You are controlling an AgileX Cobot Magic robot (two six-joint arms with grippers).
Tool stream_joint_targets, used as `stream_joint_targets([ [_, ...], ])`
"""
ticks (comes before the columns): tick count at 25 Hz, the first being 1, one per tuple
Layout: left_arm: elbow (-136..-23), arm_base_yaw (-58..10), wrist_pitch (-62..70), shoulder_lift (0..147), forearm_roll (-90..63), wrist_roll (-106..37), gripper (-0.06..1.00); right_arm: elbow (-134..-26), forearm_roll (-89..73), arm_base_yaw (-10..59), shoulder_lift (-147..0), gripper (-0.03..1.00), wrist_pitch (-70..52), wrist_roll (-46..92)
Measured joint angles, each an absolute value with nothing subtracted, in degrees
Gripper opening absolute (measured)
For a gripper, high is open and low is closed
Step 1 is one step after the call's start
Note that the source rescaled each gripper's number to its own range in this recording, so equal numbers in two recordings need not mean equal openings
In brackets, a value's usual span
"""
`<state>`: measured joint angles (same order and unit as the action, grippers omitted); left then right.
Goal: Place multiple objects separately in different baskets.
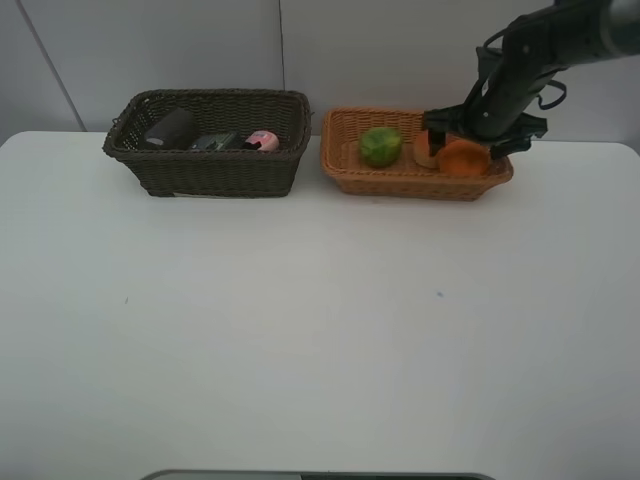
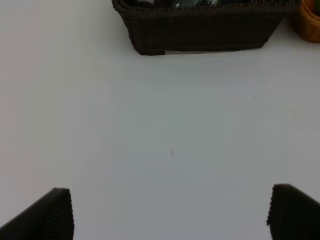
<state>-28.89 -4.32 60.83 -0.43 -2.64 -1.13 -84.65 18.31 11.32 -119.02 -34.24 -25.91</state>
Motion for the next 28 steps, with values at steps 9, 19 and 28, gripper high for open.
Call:
stream_joint_targets([
  [9,-28.9,-4.3,60.8,-0.4,-2.6,-1.1,0.97,-84.6,9.9,11.6,-112.3,1.00,-43.7,-19.2],
  [19,-28.9,-4.3,60.8,-0.4,-2.6,-1.1,0.97,-70.1,6.5,11.9,-95.6,1.00,-49.9,-14.5],
  [28,-28.9,-4.3,60.8,-0.4,-2.6,-1.1,0.97,-59.0,6.5,12.3,-66.7,1.00,-55.3,-10.4],
])
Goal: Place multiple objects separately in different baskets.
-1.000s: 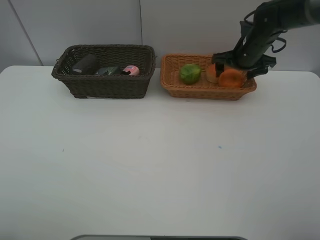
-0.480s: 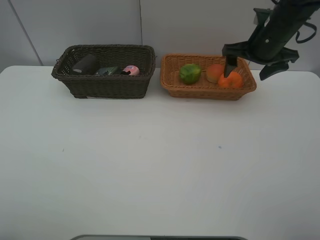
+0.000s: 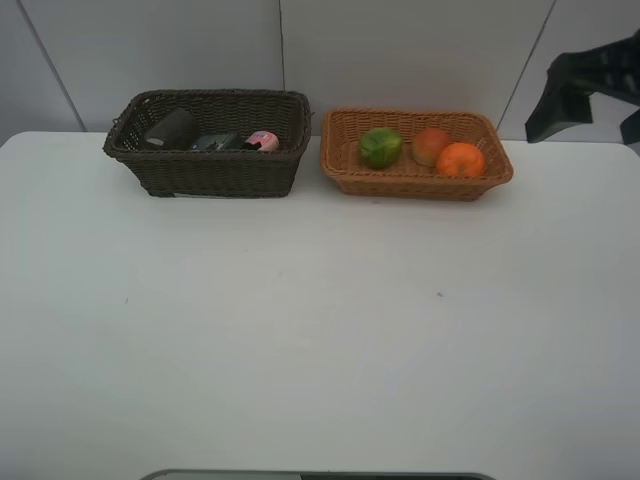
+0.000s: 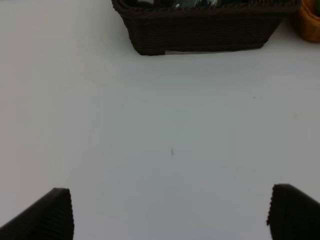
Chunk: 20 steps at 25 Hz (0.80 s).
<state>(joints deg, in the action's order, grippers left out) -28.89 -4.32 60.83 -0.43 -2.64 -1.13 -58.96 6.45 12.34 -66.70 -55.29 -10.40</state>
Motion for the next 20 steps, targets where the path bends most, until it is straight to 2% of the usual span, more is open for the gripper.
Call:
stream_joint_targets([
  [10,-28.9,-4.3,60.8,-0.4,-2.6,-1.1,0.97,-53.1,6.5,12.3,-35.3,1.00,-64.3,-8.3],
  [20,-28.9,-4.3,60.8,-0.4,-2.6,-1.1,0.97,-38.0,4.3,12.3,-9.1,1.00,-65.1,-8.2],
])
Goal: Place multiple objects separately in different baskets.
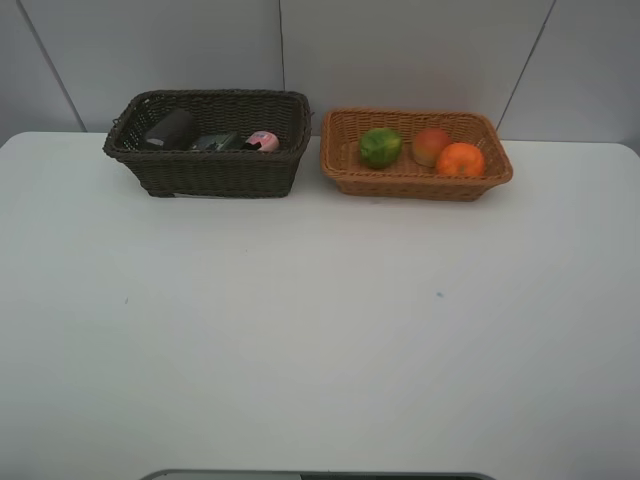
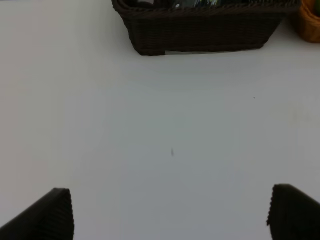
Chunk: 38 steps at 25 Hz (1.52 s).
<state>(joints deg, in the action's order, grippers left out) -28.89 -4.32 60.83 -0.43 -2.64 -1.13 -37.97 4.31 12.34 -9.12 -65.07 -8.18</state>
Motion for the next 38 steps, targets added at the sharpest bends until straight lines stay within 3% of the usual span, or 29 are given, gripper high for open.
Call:
stream_joint_targets([
  [6,-28.9,-4.3,60.8,-0.4,-2.6,-1.1,0.97,-33.0,3.4,12.3,-0.1,1.00,-63.1,-8.2],
  [19,-28.9,-4.3,60.8,-0.4,-2.6,-1.1,0.97,-30.2,4.1,12.2,0.3,1.00,-60.8,-7.0],
  [29,-28.9,-4.3,60.8,-0.4,-2.6,-1.1,0.97,-30.2,0.0,-1.0,0.4,1.00,-60.8,0.0],
  [38,-28.9,-4.3,60.8,-0.4,-2.6,-1.1,0.97,-30.2,0.0,-2.8,0.4,1.00,-60.8,0.4],
])
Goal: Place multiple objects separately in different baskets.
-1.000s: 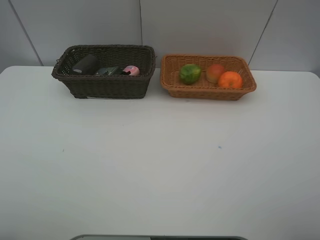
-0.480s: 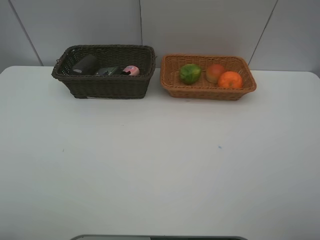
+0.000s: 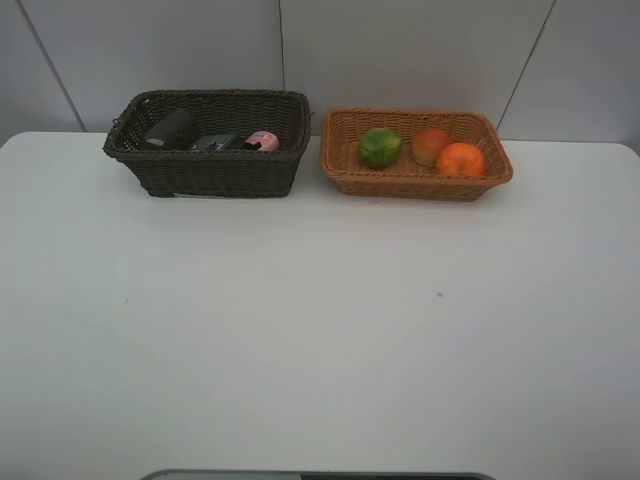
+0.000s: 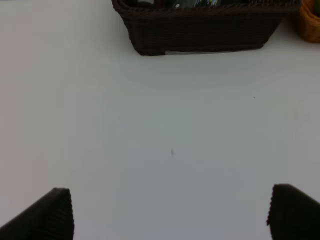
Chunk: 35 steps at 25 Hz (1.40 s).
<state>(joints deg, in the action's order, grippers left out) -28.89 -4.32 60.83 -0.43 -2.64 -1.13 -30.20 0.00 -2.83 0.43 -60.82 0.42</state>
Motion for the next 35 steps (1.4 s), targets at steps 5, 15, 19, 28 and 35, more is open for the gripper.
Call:
stream_joint_targets([
  [5,-28.9,-4.3,60.8,-0.4,-2.6,-1.1,0.97,-30.2,0.0,-2.8,0.4,1.00,-60.8,0.5],
  [15,-28.9,-4.3,60.8,-0.4,-2.6,-1.1,0.97,-30.2,0.0,-2.8,0.4,1.00,-60.8,0.5],
  [19,-28.9,-4.3,60.8,-0.4,-2.6,-1.1,0.97,-30.2,0.0,-2.8,0.4,1.00,-60.8,0.5],
  [28,-28.9,-4.3,60.8,-0.4,-2.6,-1.1,0.97,-30.2,0.0,-2.8,0.4,1.00,-60.8,0.5],
  [35,-28.9,-4.3,60.8,-0.4,-2.6,-1.1,0.97,-30.2,0.0,-2.8,0.4,1.00,-60.8,0.5],
])
